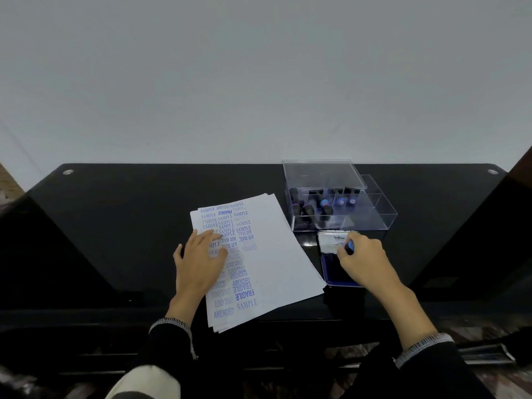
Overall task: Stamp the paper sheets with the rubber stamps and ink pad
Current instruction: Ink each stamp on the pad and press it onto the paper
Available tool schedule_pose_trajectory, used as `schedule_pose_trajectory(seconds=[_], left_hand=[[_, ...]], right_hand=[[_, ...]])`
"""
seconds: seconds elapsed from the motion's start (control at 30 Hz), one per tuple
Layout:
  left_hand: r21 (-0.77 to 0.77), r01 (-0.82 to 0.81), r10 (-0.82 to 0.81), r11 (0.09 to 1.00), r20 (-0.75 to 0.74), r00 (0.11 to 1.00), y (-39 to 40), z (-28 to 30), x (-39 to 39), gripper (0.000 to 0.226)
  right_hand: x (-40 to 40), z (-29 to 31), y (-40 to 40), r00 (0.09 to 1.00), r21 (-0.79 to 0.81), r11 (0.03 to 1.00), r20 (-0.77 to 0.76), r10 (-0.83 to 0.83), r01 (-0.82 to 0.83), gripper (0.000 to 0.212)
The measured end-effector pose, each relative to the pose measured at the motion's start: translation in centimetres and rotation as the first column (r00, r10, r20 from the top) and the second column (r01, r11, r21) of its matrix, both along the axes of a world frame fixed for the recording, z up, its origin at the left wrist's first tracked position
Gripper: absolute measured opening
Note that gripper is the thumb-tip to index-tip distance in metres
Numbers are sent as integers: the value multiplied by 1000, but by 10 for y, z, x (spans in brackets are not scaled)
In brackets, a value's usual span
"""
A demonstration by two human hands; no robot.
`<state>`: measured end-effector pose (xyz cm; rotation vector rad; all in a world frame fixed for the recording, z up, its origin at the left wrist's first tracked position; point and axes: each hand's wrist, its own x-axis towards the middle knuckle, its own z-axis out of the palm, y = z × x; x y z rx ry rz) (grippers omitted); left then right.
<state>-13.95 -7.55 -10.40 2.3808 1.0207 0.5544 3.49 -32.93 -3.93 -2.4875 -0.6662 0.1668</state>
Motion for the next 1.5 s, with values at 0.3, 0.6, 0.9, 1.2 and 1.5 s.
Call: schedule_pose_trajectory(seconds=[0.3,0.6,0.9,1.2,1.5], left_hand=[[7,3,-3,1000,-5,1000,1,-3,0,33],[27,13,-12,1000,-39,999,1,-4,1,39],[38,11,-7,999,-96,995,3,-4,1,46],[80,9,-1,997,-102,995,3,-6,1,53],[90,12,-4,996,-90,996,5,-10,3,54]], right_hand=[[-7,-13,8,994,-147,989,108,-2,18,20],[-8,-23,6,993,-40,999,120,-11,16,18],[-51,-5,42,996,358,932,-33,82,-64,20],[-45,-14,125,865,138,854,92,493,-501,18],[-45,-12,148,762,-188,772,137,633,-607,11]])
